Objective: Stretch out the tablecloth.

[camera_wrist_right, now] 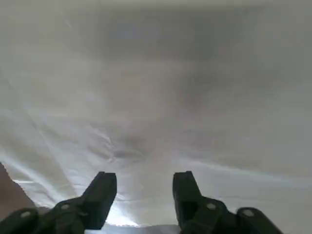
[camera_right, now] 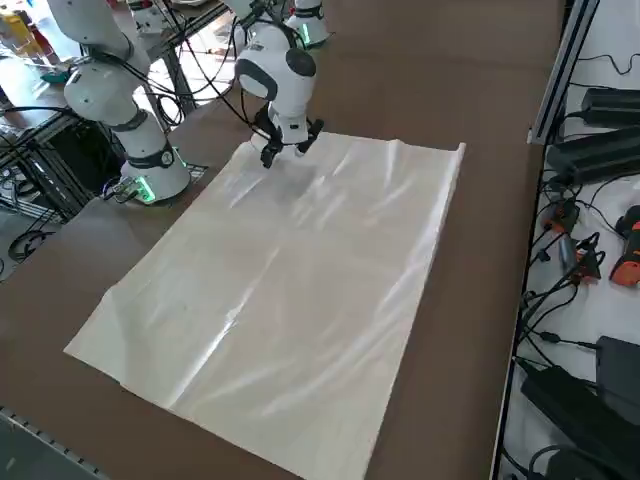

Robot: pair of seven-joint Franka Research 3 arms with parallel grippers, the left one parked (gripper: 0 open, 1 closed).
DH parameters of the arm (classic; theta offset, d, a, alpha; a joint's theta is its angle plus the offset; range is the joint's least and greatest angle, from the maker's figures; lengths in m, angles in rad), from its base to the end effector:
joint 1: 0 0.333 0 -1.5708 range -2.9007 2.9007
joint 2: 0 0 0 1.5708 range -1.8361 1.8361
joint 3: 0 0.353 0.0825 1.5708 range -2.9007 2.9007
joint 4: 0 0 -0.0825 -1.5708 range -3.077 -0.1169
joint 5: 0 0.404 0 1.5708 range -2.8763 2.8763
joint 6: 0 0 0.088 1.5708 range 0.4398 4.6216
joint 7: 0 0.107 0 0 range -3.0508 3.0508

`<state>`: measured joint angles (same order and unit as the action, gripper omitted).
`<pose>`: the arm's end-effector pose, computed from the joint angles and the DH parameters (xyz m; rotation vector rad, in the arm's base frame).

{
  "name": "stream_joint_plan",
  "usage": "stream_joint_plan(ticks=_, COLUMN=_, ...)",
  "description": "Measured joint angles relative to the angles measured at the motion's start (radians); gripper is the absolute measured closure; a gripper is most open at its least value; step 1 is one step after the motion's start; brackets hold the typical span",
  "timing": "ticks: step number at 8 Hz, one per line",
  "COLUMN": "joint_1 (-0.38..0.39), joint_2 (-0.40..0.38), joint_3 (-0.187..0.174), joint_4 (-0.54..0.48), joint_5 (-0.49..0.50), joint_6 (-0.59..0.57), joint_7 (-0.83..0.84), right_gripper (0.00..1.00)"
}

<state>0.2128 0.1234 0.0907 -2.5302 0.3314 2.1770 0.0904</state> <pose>0.3955 0.1378 0.2209 -2.9097 0.0596 0.7572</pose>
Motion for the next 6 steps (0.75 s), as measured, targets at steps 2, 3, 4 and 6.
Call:
stream_joint_plan(ticks=2, joint_1=0.002, joint_2=0.002, joint_3=0.015, joint_4=-0.003, joint_5=0.054, joint_6=-0.058, joint_7=0.000, right_gripper=0.56)
stream_joint_plan(ticks=3, joint_1=0.002, joint_2=0.002, joint_3=0.016, joint_4=-0.010, joint_5=0.065, joint_6=-0.075, joint_7=0.001, right_gripper=0.66)
stream_joint_plan(ticks=4, joint_1=0.002, joint_2=0.007, joint_3=0.016, joint_4=-0.024, joint_5=0.070, joint_6=-0.080, joint_7=0.001, right_gripper=0.69)
stream_joint_plan(ticks=6, joint_1=0.001, joint_2=0.043, joint_3=0.016, joint_4=-0.046, joint_5=0.074, joint_6=-0.078, joint_7=0.001, right_gripper=0.70)
